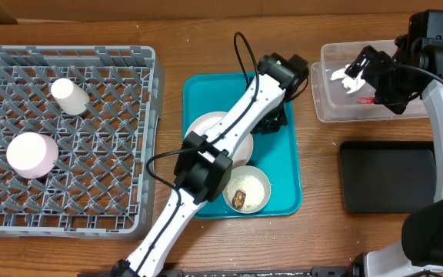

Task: Sort waste into correct bins and load items into the dishwasher
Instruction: 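Move the left gripper to the white plate and grasp its rim, then lift the white plate and stand it upright in the rack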

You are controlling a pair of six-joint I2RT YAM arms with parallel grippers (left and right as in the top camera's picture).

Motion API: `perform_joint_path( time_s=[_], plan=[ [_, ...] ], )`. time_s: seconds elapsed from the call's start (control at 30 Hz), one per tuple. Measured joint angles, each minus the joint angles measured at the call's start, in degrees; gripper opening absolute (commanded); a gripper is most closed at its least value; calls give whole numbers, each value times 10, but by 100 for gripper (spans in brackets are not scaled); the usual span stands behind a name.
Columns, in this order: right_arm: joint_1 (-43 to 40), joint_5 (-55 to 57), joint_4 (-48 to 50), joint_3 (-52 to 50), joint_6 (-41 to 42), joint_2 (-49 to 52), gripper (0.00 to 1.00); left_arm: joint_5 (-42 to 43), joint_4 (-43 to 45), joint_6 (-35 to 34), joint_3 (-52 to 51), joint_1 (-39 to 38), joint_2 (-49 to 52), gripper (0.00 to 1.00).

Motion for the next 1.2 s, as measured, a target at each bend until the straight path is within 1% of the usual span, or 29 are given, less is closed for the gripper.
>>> perform_joint_path(
  time_s=[0.07, 0.23, 0.43, 0.47, 0.5, 0.53, 0.7, 0.87, 1.03, 1.2],
  plan=[
    [0, 0, 0, 0, 0, 0, 100, 3, -2, 0, 0, 0, 15, 19],
    [0, 0, 0, 0, 0, 0, 100, 10, -1, 2, 0, 0, 30, 19],
    [0, 0, 0, 0, 0, 0, 100, 12, -1, 5, 0, 0, 30, 21],
    [0, 0, 0, 0, 0, 0, 100, 12, 0, 8, 0, 0, 30, 20],
    [0, 0, 0, 0, 0, 0, 100, 12, 0, 10, 0, 0, 30, 15],
    [0, 0, 0, 0, 0, 0, 100, 12, 0, 13, 0, 0, 30, 4],
    [0, 0, 0, 0, 0, 0, 100, 13, -3, 26, 0, 0, 30, 4],
    [0, 0, 0, 0, 0, 0, 100, 34, -33, 66, 20, 8, 30, 4],
    [0, 0, 0, 0, 0, 0, 100, 89, -37, 143, 109, 32, 26, 4],
    [0, 0, 0, 0, 0, 0, 100, 119, -34, 189, 153, 71, -33, 4]
  ],
)
